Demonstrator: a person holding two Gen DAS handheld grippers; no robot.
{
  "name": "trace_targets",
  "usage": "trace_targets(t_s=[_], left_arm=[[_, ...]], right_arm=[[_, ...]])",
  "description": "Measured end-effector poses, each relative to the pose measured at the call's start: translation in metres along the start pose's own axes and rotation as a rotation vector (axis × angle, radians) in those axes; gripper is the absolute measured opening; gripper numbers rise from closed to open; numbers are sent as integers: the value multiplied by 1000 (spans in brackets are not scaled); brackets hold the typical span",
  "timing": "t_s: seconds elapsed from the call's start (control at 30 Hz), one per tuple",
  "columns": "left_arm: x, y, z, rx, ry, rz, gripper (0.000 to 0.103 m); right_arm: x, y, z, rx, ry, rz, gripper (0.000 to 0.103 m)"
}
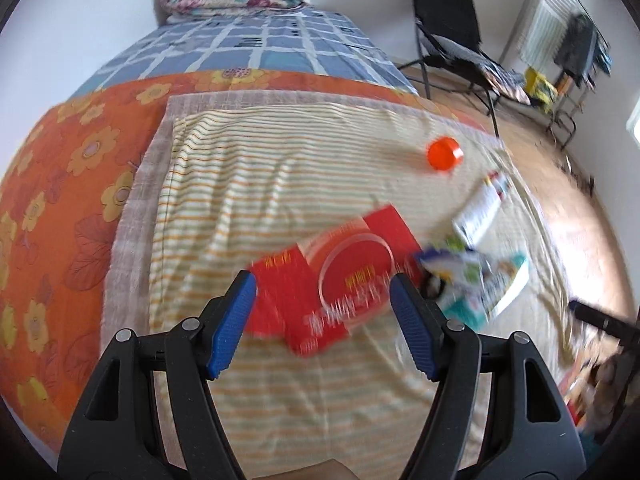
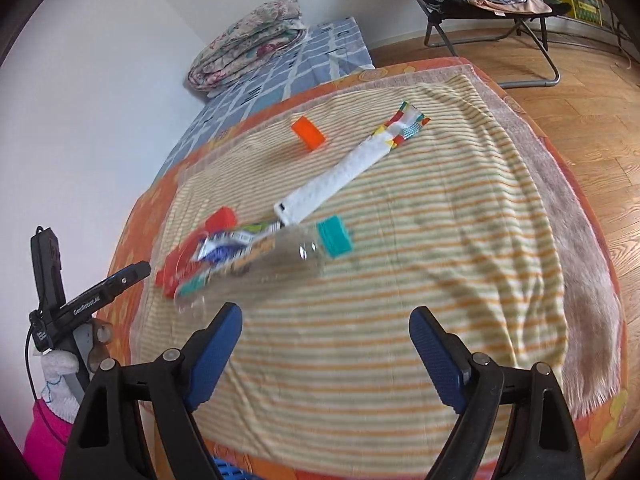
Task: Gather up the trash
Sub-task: 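Grasp the red tissue box with the left tool while the right tool grasps the clear bottle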
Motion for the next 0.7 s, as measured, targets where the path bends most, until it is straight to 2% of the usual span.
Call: trace_targets(t_s=[0.13,0.27,0.43,0.7], left_arm=[[23,10,13,-59,20,-14,71],[40,17,19,-78,33,-8,72],[53,25,19,-147,57,-56,71],[63,21,6,-120,121,-97,71]], right_arm=[[18,-6,12,41,22,19,86],[35,-20,17,158,57,88,83],[60,-37,20,340,105,187,71],[82,-42,29,427,103,260,57]])
Point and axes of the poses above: each gripper's, at about its wrist camera, not at the fingertips, and x roughly the way its jaws point, y to its left, z to its top, the point moved 7 cm from there along x, roughly the way its jaws point, and after that the axes turned 3 degrees about x, right-handed, at the moved point
